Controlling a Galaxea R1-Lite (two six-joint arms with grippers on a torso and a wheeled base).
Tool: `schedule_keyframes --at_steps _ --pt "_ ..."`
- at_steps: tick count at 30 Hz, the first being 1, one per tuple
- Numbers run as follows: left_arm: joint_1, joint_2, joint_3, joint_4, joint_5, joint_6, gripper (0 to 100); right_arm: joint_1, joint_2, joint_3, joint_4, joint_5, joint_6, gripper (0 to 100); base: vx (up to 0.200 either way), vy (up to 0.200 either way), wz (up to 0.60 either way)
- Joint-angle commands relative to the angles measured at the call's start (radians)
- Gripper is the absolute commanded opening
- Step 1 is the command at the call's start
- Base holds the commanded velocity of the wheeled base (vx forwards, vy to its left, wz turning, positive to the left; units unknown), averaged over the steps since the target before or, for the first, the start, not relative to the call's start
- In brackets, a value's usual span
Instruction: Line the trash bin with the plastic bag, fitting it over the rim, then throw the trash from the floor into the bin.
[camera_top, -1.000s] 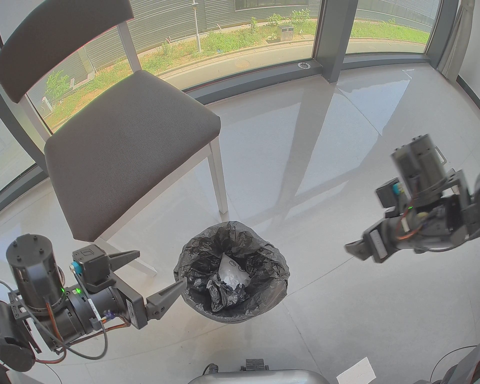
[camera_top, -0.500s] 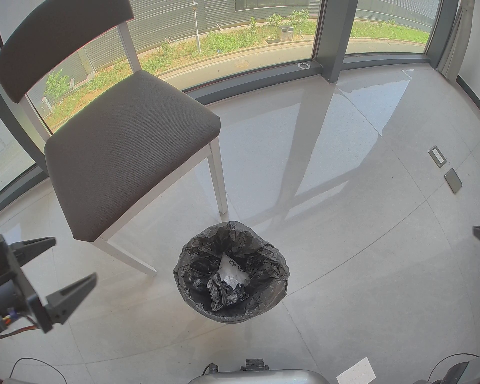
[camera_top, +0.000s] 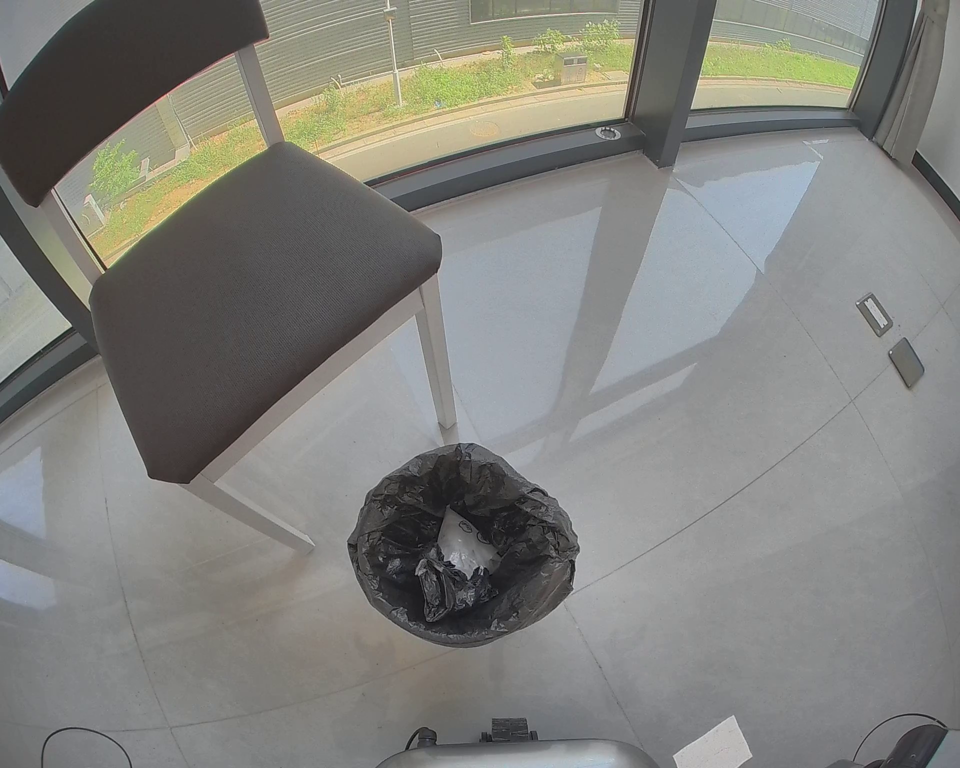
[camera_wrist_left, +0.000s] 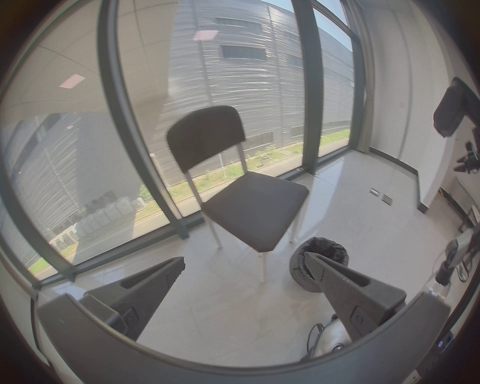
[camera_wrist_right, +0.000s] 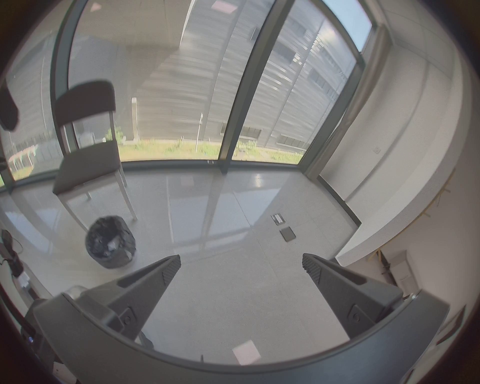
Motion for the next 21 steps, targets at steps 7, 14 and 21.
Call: schedule_keyframes --at_steps 7,14,21 --pt "0.272 -0.105 -0.392 0.353 0.007 0.006 100 -0.141 -0.277 -0.054 0.101 0.154 0.038 100 0.0 0.0 0.0" --pt "0.433 -0.13 -0.51 0.515 -0.131 0.005 100 -0.347 -0.402 -0.016 0.145 0.506 0.096 100 0.0 0.0 0.0" --pt "0.499 -0.159 -0.516 0.543 -0.201 0.005 100 -0.44 -0.491 0.171 0.131 0.744 0.197 100 0.0 0.0 0.0"
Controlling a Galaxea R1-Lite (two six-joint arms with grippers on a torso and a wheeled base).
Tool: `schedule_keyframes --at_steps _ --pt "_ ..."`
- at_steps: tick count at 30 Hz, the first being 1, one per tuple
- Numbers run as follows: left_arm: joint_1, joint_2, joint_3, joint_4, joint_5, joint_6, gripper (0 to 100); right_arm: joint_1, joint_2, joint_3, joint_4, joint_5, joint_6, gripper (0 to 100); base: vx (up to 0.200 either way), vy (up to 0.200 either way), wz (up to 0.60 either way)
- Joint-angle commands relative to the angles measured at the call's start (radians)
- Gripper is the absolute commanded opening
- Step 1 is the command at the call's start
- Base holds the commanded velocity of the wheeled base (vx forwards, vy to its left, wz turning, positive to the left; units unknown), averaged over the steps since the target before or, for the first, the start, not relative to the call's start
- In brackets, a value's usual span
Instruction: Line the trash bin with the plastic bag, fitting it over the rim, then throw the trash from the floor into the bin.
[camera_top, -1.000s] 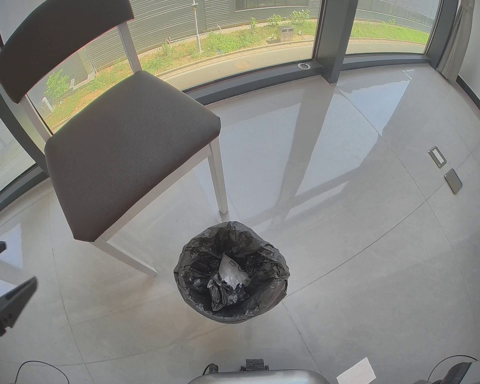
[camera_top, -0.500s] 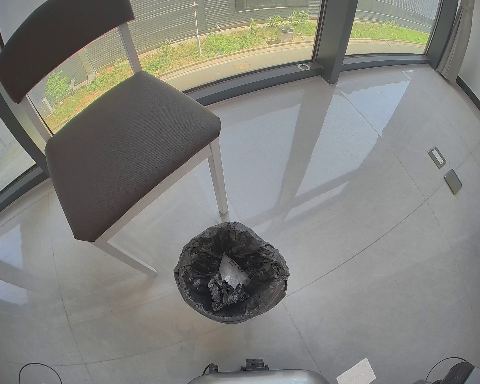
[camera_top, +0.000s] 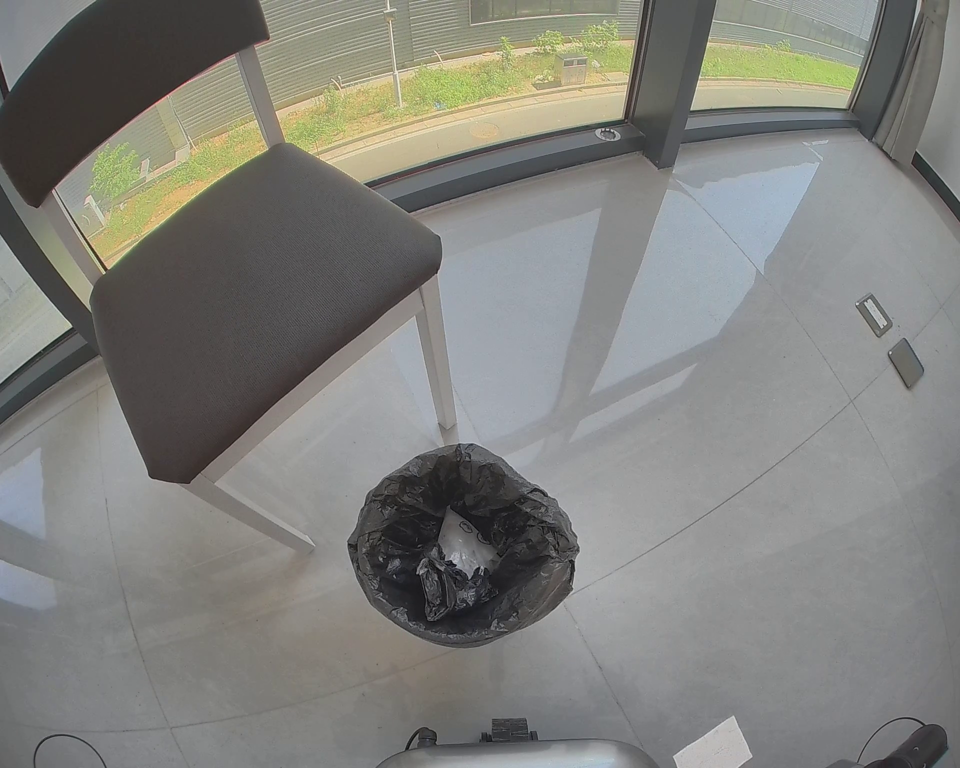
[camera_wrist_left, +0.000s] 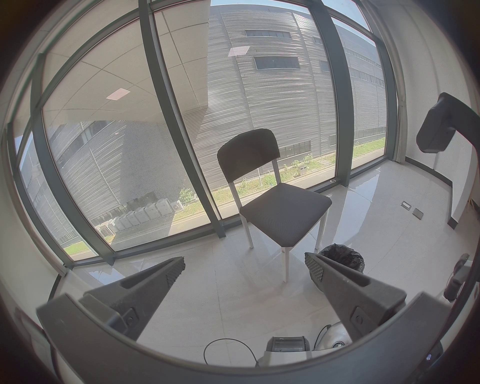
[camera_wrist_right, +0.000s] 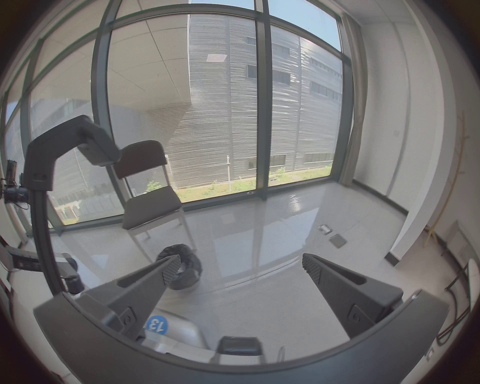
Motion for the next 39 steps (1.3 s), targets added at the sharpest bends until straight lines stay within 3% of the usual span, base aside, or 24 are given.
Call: schedule_keyframes --at_steps 1,4,11,12,13,16,24,27,30,34,39 --pt "0.085 -0.032 -0.03 0.044 -0.062 -0.001 100 -0.107 -0.12 0.168 -0.014 0.101 0.074 100 0.0 0.0 0.0" --pt "0.085 -0.036 -0.035 0.053 -0.063 -0.001 100 -0.107 -0.121 0.376 -0.201 0.098 0.082 100 0.0 0.0 0.0" --pt "0.102 -0.058 -0.059 0.102 -0.063 -0.001 100 -0.106 -0.12 0.95 -0.887 0.087 0.089 100 0.0 0.0 0.0" --pt "0.108 -0.058 -0.069 0.11 -0.063 -0.002 100 -0.106 -0.12 0.95 -0.887 0.087 0.089 100 0.0 0.0 0.0" --pt "0.112 -0.058 -0.078 0.118 -0.063 -0.002 100 -0.106 -0.12 1.108 -1.076 0.086 0.086 100 0.0 0.0 0.0" --pt "0.117 -0.053 -0.119 0.147 -0.063 -0.002 100 -0.106 -0.12 1.266 -1.243 0.086 0.079 100 0.0 0.0 0.0" --pt "0.123 -0.025 -0.239 0.237 -0.063 -0.002 100 -0.103 -0.124 1.395 -1.32 0.121 0.082 100 0.0 0.0 0.0" --pt "0.126 -0.025 -0.248 0.239 -0.063 -0.002 100 -0.053 -0.184 1.406 -1.291 0.16 0.086 100 0.0 0.0 0.0" --pt "0.131 -0.03 -0.248 0.239 -0.063 -0.002 100 -0.057 -0.19 1.392 -1.242 0.184 0.094 100 0.0 0.0 0.0" --pt "0.14 -0.03 -0.25 0.239 -0.065 -0.001 100 -0.058 -0.19 1.386 -1.228 0.161 0.096 100 0.0 0.0 0.0" --pt "0.138 -0.042 -0.231 0.239 -0.113 -0.001 100 -0.058 -0.19 1.386 -1.229 0.052 0.091 100 0.0 0.0 0.0"
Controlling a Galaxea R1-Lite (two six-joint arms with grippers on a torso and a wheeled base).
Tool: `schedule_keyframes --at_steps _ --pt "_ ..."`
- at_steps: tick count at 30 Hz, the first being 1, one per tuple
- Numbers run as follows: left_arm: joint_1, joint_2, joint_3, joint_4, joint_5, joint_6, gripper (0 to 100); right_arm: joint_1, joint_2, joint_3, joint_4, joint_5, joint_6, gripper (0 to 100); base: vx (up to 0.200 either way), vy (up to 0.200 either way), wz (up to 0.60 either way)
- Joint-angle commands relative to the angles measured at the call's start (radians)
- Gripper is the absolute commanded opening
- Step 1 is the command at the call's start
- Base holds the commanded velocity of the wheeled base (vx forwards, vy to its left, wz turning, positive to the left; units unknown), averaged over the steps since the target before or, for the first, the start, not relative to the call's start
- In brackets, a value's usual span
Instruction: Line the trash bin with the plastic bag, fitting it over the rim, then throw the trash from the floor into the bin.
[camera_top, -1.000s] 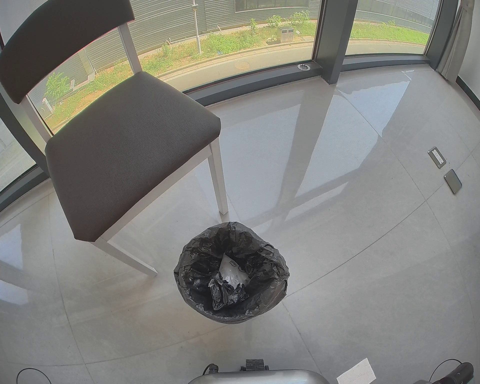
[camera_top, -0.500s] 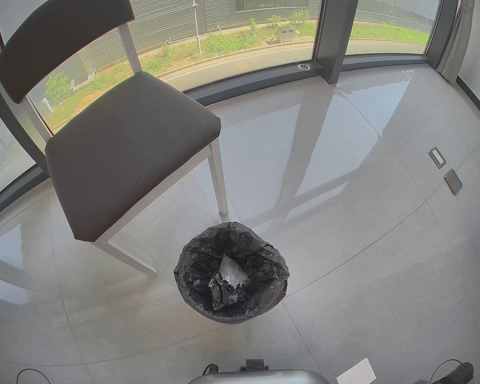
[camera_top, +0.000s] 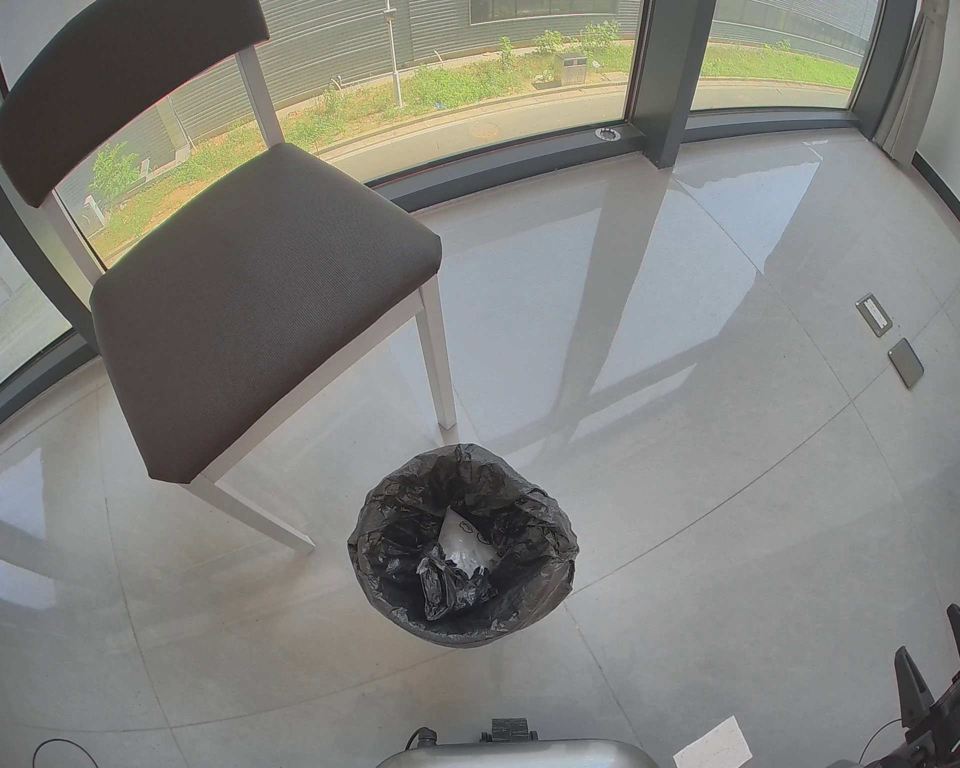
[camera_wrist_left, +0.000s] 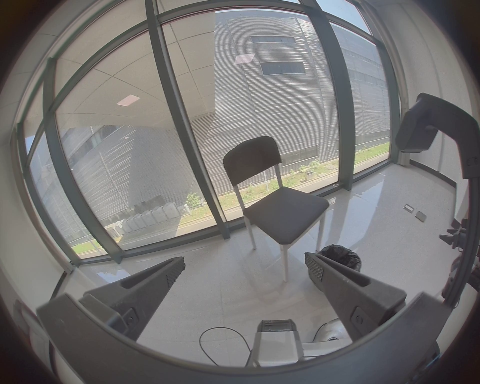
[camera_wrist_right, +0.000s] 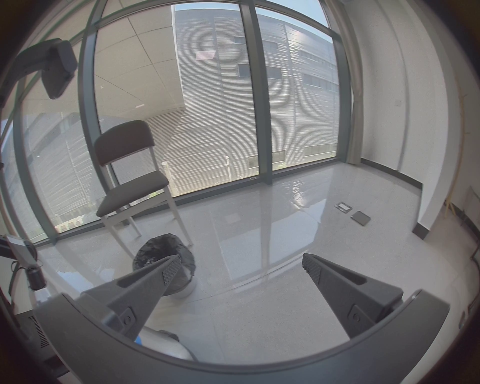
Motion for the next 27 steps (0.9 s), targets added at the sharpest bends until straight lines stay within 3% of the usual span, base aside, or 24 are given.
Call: schedule_keyframes --at_steps 1,6,16,21,27 --pt "0.003 -0.011 0.019 0.004 -0.039 0.0 100 0.003 -0.021 0.003 -0.001 -0.042 -0.01 100 0.0 0.0 0.0" --pt "-0.026 -0.065 0.082 0.004 -0.065 0.001 100 0.003 -0.021 0.012 -0.026 -0.079 -0.056 100 0.0 0.0 0.0" --pt "-0.222 -0.14 0.175 0.004 -0.011 -0.006 100 0.003 -0.021 0.012 -0.022 -0.079 -0.046 100 0.0 0.0 0.0" --pt "-0.222 -0.141 0.221 0.001 -0.005 -0.111 100 0.003 -0.021 0.012 -0.024 -0.083 -0.017 100 0.0 0.0 0.0" --pt "-0.219 -0.145 0.29 -0.024 0.0 -0.161 100 0.003 -0.021 0.012 -0.022 -0.088 0.003 100 0.0 0.0 0.0"
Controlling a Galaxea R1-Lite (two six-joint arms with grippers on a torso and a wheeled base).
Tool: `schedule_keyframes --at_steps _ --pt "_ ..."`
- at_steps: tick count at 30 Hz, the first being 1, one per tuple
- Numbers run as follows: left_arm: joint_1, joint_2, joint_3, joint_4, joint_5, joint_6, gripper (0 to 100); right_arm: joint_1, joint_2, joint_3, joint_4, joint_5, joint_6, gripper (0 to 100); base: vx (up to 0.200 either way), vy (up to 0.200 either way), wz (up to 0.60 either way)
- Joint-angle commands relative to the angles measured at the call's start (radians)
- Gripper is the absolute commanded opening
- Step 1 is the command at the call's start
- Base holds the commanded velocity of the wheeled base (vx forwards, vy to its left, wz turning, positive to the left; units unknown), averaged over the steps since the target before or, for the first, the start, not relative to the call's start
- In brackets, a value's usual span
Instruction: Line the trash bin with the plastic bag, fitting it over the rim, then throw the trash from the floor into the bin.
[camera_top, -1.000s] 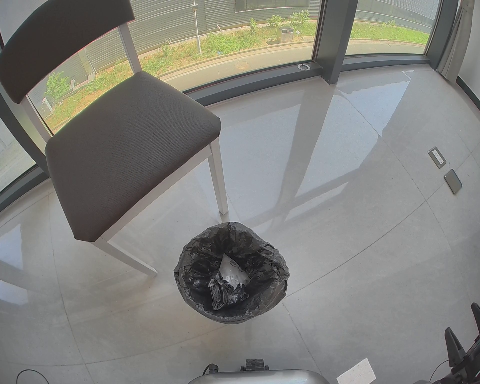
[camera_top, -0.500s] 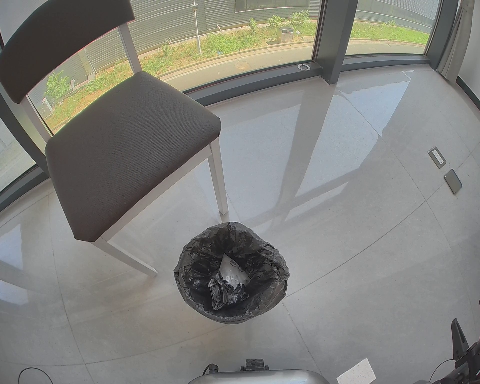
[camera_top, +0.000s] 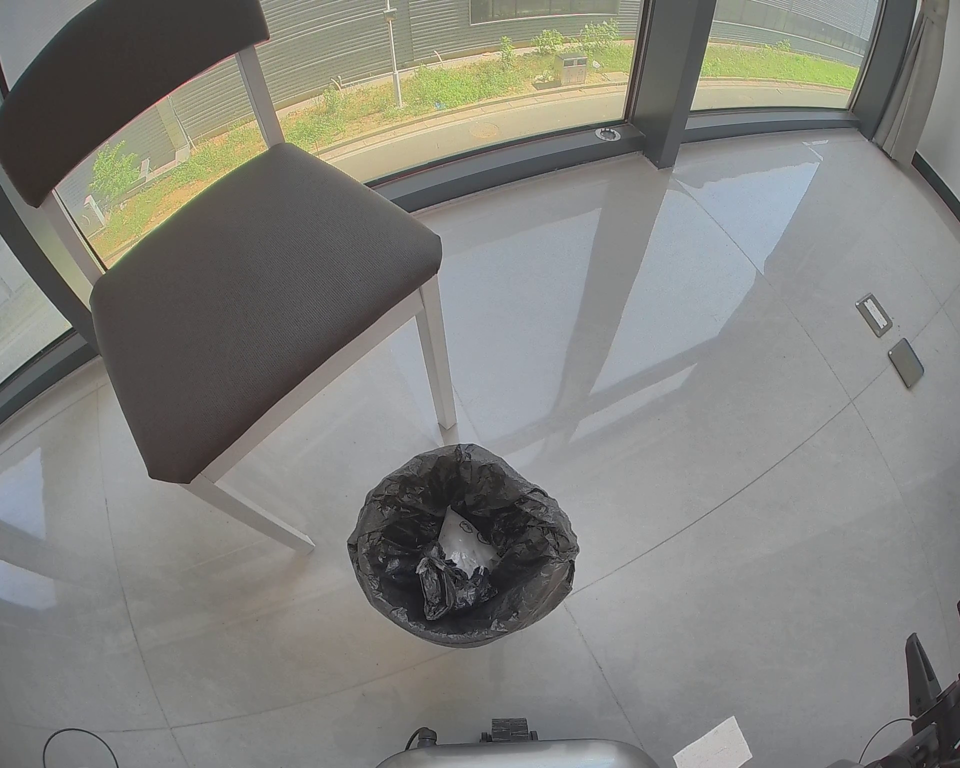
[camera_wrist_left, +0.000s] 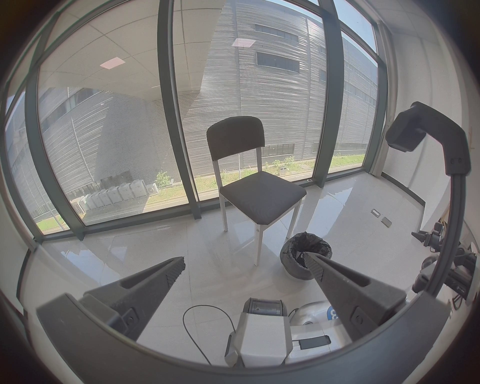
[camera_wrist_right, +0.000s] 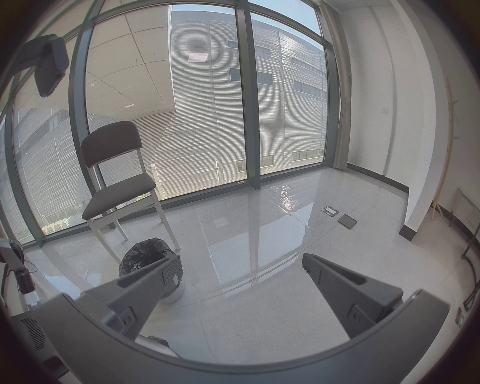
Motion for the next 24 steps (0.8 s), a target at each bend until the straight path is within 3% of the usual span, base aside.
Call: schedule_keyframes --at_steps 1,6,13,18,21,23,24 --pt "-0.001 -0.007 0.051 -0.034 0.005 -0.019 100 0.0 -0.015 0.006 0.001 -0.001 0.015 100 0.0 0.0 0.0" --pt "0.026 -0.012 0.085 -0.09 0.016 -0.027 100 0.0 -0.015 0.006 0.001 -0.001 0.016 100 0.0 0.0 0.0" --pt "0.063 -0.078 0.131 -0.037 -0.003 -0.035 100 0.0 -0.015 0.006 -0.002 -0.001 0.0 100 0.0 0.0 0.0" --pt "0.068 -0.098 0.214 -0.062 -0.153 -0.052 100 0.0 -0.015 0.006 -0.001 0.001 0.053 100 0.0 0.0 0.0" --pt "0.068 -0.098 0.329 -0.183 -0.214 -0.047 100 0.0 -0.015 0.006 -0.001 -0.001 0.085 100 0.0 0.0 0.0" --pt "0.068 -0.098 0.485 -0.387 -0.231 -0.052 100 0.0 -0.015 0.006 -0.001 -0.001 0.09 100 0.0 0.0 0.0" --pt "0.068 -0.098 0.485 -0.387 -0.231 -0.052 100 0.0 -0.015 0.006 -0.001 -0.001 0.09 100 0.0 0.0 0.0"
